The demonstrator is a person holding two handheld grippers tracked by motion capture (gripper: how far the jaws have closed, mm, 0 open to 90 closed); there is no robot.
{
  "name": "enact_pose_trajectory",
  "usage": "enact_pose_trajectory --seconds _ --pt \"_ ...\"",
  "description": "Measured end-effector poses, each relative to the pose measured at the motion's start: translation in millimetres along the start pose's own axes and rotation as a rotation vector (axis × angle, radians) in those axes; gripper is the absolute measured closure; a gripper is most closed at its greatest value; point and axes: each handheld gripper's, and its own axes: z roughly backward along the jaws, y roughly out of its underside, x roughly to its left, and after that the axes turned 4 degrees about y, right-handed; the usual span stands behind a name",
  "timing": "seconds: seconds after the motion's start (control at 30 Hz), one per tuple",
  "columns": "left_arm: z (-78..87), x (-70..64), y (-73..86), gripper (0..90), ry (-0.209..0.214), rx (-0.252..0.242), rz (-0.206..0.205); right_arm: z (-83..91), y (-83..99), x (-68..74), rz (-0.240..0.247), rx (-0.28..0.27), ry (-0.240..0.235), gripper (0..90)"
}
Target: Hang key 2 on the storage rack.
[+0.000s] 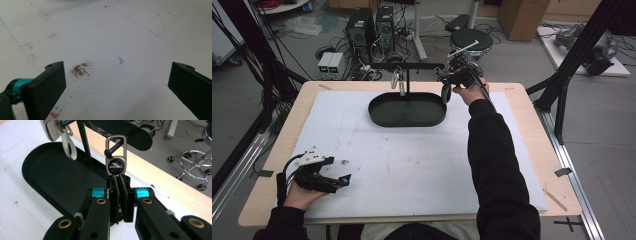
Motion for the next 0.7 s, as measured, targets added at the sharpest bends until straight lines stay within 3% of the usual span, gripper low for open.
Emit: enact_pose_trajectory --seconds 0.27,0.7 --pt "0.3 2.6 -0.4 2.0 0.001 -0.002 0.002 -10.6 0.1 -8.9 -0.064 -0.029 -0.011 87.2" --pt "-1.7 3.1 -0.4 2.0 0.003 -0.001 -0.002 -27.4 4.3 -18.2 -0.053 -0.059 -0.020 85.7"
